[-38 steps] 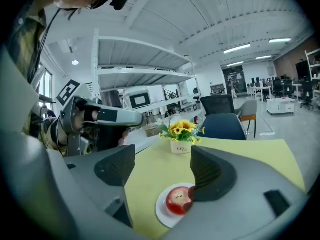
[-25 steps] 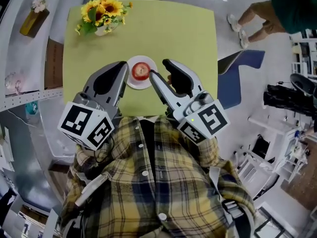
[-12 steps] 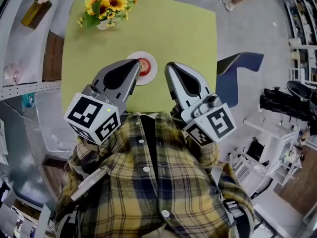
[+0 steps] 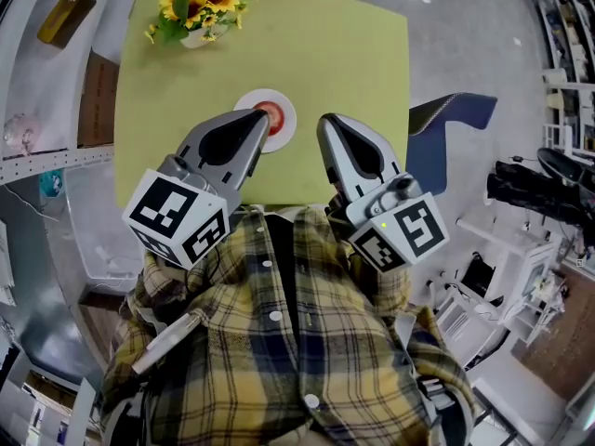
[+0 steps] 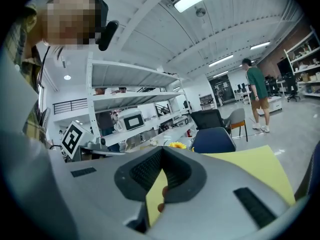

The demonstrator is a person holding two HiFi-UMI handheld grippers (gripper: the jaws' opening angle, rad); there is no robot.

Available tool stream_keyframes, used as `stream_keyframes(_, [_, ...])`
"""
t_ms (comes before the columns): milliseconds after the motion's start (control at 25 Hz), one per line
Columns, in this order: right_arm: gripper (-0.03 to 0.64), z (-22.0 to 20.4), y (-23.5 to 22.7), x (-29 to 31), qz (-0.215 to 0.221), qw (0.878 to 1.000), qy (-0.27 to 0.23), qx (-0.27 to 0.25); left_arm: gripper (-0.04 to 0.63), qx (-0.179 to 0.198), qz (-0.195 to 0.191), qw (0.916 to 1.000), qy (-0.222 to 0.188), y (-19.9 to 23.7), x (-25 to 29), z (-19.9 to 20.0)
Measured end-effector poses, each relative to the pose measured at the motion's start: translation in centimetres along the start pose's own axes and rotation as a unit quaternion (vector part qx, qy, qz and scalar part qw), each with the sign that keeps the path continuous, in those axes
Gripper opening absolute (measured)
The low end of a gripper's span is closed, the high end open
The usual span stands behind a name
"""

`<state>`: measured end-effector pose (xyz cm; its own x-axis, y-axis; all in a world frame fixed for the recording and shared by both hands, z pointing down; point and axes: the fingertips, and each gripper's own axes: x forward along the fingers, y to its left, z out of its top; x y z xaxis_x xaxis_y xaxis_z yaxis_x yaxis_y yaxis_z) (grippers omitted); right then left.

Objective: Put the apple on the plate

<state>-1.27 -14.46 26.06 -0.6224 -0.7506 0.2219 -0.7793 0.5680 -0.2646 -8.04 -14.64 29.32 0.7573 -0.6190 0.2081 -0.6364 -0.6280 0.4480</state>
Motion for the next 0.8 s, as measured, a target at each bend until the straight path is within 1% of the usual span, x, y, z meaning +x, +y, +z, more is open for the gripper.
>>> stream_keyframes(160, [-0.003, -0.6, -0.3, -0.1, -0.008, 1.0, 0.006, 0.004, 0.006, 0.003, 0.001, 1.0, 0.005, 0.2, 0.3, -0.3])
stream_keyframes(360, [-0.003, -1.1, -0.1, 0.1, -0.002, 1.0, 0.017, -0.005, 0.006, 0.006, -0.001, 1.0, 0.006, 0.2, 0.7, -0.5])
stream_keyframes(720, [-0.003, -1.7, -0.1, 0.2, 0.006, 1.0, 0.029, 0.002, 0.006, 0.001, 0.004, 0.9999, 0.009, 0.2, 0.5, -0.7])
stream_keyframes(800, [-0.003, -1.7, 0.0, 0.1, 0.008, 1.0, 0.029, 0.002, 0.006, 0.008, 0.001, 0.9999, 0.009, 0.1, 0.5, -0.3])
